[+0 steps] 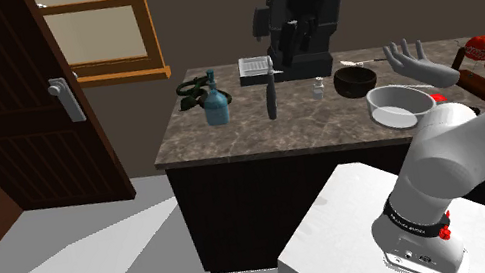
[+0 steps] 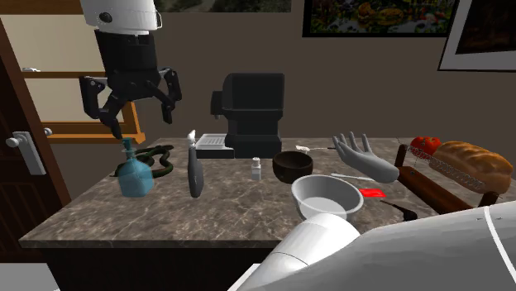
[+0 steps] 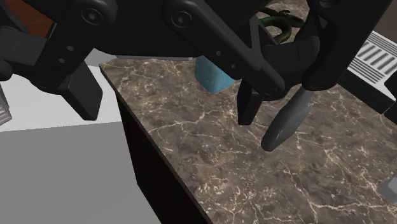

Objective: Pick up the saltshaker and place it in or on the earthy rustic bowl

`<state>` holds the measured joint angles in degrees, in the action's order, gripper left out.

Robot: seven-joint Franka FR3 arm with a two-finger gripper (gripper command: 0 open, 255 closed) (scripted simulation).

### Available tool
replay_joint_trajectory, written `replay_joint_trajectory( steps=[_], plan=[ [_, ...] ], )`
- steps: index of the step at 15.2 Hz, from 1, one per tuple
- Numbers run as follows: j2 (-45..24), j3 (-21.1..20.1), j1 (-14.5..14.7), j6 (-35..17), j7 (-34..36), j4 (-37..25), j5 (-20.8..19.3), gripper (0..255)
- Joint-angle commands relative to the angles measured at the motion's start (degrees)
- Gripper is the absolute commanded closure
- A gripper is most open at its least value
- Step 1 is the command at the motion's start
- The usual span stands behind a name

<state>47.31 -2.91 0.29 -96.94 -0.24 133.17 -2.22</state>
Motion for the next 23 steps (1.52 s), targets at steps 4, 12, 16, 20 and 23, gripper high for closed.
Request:
replay_joint_trajectory(
  steps=[4,12,16,20,23],
  plan=[
    [-2.0,3.6,-1.2,-2.3,-3.2,0.9,-1.6,0],
    [-10.1,13.0,-4.2,-8.6,-11.7,0.6,-4.9,0],
    [-15.6,17.6,-5.2,-11.6,-16.0,-1.0,-5.7,0],
    [-21.9,22.2,-6.0,-14.4,-20.5,-3.6,-5.6,0],
    [-27.1,25.6,-6.4,-16.3,-24.2,-6.2,-4.7,0]
  ],
)
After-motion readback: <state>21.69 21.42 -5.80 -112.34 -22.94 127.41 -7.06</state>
